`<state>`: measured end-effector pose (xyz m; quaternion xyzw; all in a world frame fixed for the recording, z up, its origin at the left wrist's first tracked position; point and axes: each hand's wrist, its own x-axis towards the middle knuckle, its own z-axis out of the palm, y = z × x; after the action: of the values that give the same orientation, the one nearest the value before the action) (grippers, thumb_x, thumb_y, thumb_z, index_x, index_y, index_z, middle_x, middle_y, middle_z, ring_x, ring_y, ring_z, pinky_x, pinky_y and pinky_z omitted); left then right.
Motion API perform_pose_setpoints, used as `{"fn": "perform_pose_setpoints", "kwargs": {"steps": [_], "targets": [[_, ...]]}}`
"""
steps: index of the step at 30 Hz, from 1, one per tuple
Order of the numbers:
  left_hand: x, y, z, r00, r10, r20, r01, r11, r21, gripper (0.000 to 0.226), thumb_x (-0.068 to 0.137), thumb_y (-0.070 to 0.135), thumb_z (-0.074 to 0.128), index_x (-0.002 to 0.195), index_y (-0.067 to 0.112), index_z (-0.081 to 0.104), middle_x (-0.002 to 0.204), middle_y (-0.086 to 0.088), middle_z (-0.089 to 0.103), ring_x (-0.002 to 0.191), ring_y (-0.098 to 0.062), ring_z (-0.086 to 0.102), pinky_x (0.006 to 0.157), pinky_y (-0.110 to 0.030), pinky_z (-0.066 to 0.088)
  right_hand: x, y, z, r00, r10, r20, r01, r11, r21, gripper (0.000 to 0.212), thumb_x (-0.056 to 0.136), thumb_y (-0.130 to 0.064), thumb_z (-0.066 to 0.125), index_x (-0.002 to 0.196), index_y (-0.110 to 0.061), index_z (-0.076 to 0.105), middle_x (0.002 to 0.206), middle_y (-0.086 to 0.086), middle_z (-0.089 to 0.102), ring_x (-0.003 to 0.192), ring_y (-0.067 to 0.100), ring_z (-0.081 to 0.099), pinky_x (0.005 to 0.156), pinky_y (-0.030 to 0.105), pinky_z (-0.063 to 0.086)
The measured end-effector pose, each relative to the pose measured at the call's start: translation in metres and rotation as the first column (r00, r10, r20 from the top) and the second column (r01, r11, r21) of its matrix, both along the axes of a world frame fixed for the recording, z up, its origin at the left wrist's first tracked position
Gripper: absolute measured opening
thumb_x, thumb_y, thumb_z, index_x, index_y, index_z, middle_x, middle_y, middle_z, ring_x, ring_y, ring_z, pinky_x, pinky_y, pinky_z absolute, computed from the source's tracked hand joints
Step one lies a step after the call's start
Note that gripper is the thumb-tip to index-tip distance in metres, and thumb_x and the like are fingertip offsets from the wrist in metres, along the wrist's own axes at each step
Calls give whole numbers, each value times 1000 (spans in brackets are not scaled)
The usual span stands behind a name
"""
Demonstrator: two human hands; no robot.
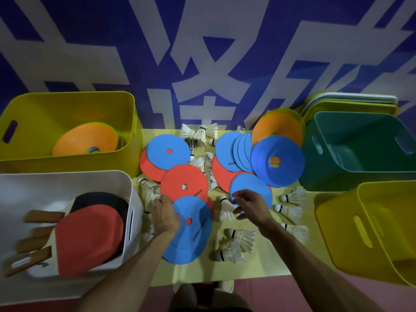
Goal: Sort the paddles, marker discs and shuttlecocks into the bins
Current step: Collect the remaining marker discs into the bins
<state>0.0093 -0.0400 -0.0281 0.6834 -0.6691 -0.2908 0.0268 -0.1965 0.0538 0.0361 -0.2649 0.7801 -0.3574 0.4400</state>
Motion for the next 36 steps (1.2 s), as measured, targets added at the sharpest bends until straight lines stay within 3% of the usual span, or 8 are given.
{"fn": "perform_pose_setpoints", "kwargs": {"steps": [9, 14, 17, 19, 22, 29, 32, 36], "targets": [[-17, 1, 22, 997, -71, -41, 70, 997, -32, 33, 80, -7, 51, 108, 7, 61, 112, -15, 62, 104, -32, 57, 85, -36, 44, -13, -8, -9, 997, 64, 54, -63, 998, -25, 15, 92, -6, 50, 100, -6, 63, 88, 11, 69, 64, 19, 64, 57, 32, 53], [-11, 0, 44, 983, -175, -48, 177, 984, 35, 15, 89, 7, 59, 102, 11, 65, 103, -8, 67, 91, -24, 60, 74, -32, 45, -6, -17, -9, 982, 188, -21, -189, 979, -73, 16, 90, -5, 50, 101, -8, 63, 91, 17, 68, 68, 18, 61, 57, 32, 55], [-11, -1, 55, 972, -201, -119, 207, 977, 42, 16, 90, 8, 61, 105, 11, 64, 109, -7, 66, 100, -22, 61, 76, -26, 44, -1, -26, -8, 932, 328, -155, -341, 938, -64, 22, 89, -13, 57, 110, -9, 63, 93, 8, 68, 81, 20, 64, 72, 31, 55], [-12, -4, 62, 963, -195, -188, 204, 979, 29, 18, 89, 4, 62, 103, 13, 64, 111, -8, 64, 99, -20, 59, 79, -23, 44, 0, -32, -7, 856, 460, -236, -482, 875, -43, 37, 87, -15, 63, 123, -12, 58, 115, 6, 63, 105, 21, 60, 91, 27, 48], [-14, -11, 77, 932, -267, -245, 269, 963, -24, 16, 88, 1, 62, 100, 11, 65, 103, -3, 64, 90, -14, 55, 77, -25, 45, 2, -38, -8, 772, 562, -296, -595, 804, -26, 54, 84, -15, 66, 136, -13, 49, 134, 10, 50, 125, 25, 48, 107, 37, 39], [-29, -30, 95, 877, -360, -318, 337, 933, -127, 17, 87, 6, 65, 104, 8, 66, 94, 2, 60, 89, -12, 54, 73, -17, 41, -8, -40, 5, 818, 463, -341, -507, 860, -50, 15, 93, -13, 53, 106, -13, 61, 96, 4, 64, 84, 15, 52, 57, 13, 33], [-36, -38, 96, 862, -354, -364, 328, 935, -133, 11, 86, 9, 68, 95, 13, 66, 88, -1, 61, 82, -12, 54, 66, -11, 41, -16, -38, 10, 816, 448, -366, -492, 870, -31, 8, 92, -13, 53, 86, -18, 53, 80, 1, 56, 76, 19, 50, 54, 17, 32], [-39, -53, 89, 843, -336, -419, 317, 941, -117, 15, 83, 17, 72, 75, 25, 62, 71, 2, 60, 68, -8, 55, 63, -18, 44, -27, -32, 13, 838, 381, -391, -432, 901, -47, 10, 89, -15, 53, 82, -9, 55, 75, 4, 56, 68, 16, 48, 56, 25, 32]]}}
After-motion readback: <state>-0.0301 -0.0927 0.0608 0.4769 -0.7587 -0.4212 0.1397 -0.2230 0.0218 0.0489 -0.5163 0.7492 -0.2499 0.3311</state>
